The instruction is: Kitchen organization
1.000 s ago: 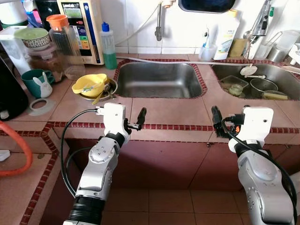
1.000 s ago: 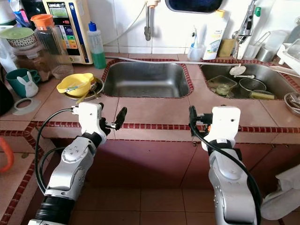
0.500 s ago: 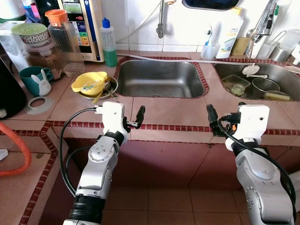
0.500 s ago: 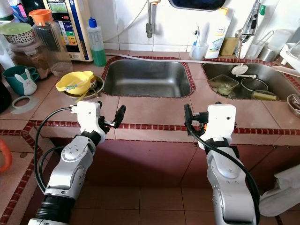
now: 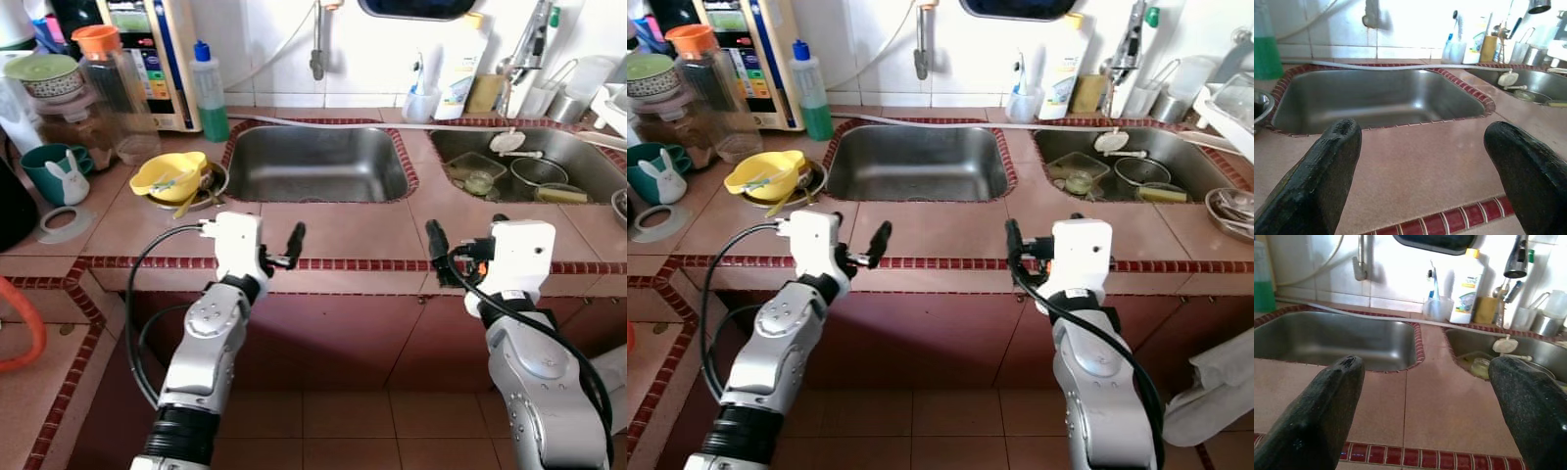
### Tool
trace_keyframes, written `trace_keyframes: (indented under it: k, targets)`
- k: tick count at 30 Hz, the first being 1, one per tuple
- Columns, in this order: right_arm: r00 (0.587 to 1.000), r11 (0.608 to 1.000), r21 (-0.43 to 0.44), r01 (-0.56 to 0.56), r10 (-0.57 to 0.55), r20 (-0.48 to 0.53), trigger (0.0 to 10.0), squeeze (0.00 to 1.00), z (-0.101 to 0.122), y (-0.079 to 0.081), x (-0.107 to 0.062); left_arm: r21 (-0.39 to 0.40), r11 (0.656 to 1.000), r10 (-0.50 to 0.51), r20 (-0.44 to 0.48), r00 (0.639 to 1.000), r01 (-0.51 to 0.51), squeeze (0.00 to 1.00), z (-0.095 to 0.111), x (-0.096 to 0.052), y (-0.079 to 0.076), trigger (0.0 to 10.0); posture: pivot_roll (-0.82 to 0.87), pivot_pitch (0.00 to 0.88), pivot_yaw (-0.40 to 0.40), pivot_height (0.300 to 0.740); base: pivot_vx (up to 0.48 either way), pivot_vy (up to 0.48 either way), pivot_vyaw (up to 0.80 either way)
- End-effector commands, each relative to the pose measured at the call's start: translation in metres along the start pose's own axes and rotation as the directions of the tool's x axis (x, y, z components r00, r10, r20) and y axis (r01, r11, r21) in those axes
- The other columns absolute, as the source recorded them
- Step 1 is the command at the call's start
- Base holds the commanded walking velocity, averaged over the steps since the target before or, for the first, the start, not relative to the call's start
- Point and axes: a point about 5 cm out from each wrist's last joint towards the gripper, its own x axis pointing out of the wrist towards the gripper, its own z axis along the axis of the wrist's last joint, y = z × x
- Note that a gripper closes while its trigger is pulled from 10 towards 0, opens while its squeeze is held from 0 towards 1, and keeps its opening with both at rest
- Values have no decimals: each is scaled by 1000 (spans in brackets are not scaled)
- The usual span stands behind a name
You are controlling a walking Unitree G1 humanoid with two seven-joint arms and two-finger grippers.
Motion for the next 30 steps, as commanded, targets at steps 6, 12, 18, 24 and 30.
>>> trace_keyframes:
  k: [6,12,18,24,30]
  targets:
    - [1000,1000,-8,9,-9,17,10000,0,3,-1,-1,4,1000,-3,-10,1000,3,0,1,2,2,10000,12,0,15,740,0,-366,0]
    - [1000,1000,-8,15,-15,17,10000,0,3,-1,-1,-4,1000,3,0,1000,-3,0,2,2,2,10000,15,0,19,740,0,-193,0]
    - [1000,1000,-9,15,-15,18,10000,0,2,-1,-2,14,999,30,8,1000,-31,0,3,3,6,10000,16,0,20,740,0,0,0]
    - [1000,1000,-9,14,-14,23,10000,0,3,-1,-1,-16,1000,10,3,1000,-10,0,4,3,7,10000,19,0,22,740,0,0,0]
    - [999,1000,-4,13,-13,31,10000,0,4,1,-2,30,999,23,18,1000,-24,0,7,3,13,10000,21,0,25,740,0,0,0]
